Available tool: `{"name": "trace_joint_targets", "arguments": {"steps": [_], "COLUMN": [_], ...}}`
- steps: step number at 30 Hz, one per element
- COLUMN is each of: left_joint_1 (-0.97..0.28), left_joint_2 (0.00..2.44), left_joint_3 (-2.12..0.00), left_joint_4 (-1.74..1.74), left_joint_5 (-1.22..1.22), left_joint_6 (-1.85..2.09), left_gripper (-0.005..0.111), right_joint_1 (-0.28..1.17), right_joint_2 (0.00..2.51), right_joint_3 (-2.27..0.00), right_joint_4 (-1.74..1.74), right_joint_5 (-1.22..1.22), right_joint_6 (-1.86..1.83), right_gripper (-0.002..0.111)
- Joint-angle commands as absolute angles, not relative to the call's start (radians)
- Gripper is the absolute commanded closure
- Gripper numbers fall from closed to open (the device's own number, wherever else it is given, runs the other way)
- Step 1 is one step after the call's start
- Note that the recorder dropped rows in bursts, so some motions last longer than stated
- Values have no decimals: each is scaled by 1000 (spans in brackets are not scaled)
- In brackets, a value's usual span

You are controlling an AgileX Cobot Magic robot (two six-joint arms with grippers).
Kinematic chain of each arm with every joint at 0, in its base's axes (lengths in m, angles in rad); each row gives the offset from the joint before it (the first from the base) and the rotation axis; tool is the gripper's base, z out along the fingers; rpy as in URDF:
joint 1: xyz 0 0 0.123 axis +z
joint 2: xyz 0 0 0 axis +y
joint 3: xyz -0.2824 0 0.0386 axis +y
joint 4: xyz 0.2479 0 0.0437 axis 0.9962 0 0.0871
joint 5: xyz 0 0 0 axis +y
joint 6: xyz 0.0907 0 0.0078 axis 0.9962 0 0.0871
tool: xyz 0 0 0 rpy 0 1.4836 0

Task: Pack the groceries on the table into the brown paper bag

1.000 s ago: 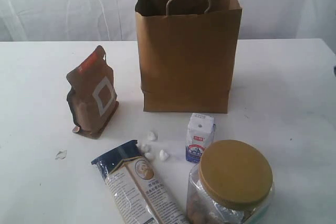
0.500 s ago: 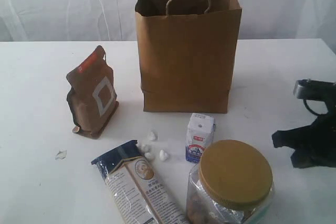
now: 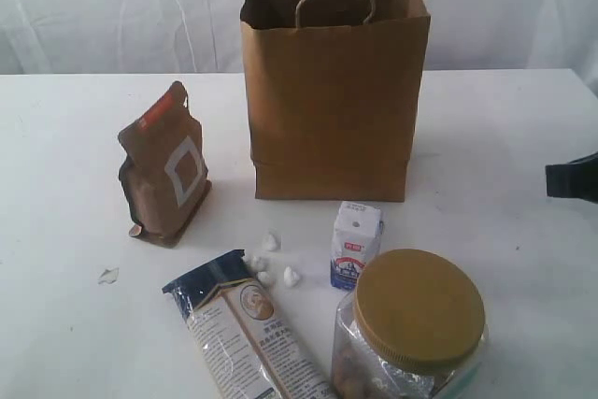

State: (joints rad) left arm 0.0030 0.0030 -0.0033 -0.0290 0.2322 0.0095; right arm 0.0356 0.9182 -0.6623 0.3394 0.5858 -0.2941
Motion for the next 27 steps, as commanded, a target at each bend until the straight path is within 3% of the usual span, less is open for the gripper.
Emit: {"name": "trace_joint_targets", "arguments": {"steps": [1, 11, 15, 19, 27], "left_joint_1": [-3, -3, -3, -3, -3], "left_joint_2": [0, 0, 0, 0, 0], "left_joint_3": [0, 0, 0, 0, 0], "left_joint_4": [-29, -29, -29, -29, -29], "left_joint_5": [232, 232, 232, 232, 232], "left_joint_6": [0, 0, 0, 0, 0], "left_gripper": [107, 107, 107, 107, 107], "right_joint_1": [39, 39, 39, 39, 39], "right_joint_2": [850, 527, 472, 422, 410], "right_joint_3": [-654, -652, -615, -547, -476], "right_joint_4": [340, 345, 476, 662, 732], "right_joint_5": [635, 823, 953, 959, 982], "right_joint_6": [-315, -380, -428, -604, -618], "right_gripper": [108, 108, 108, 108, 108]}}
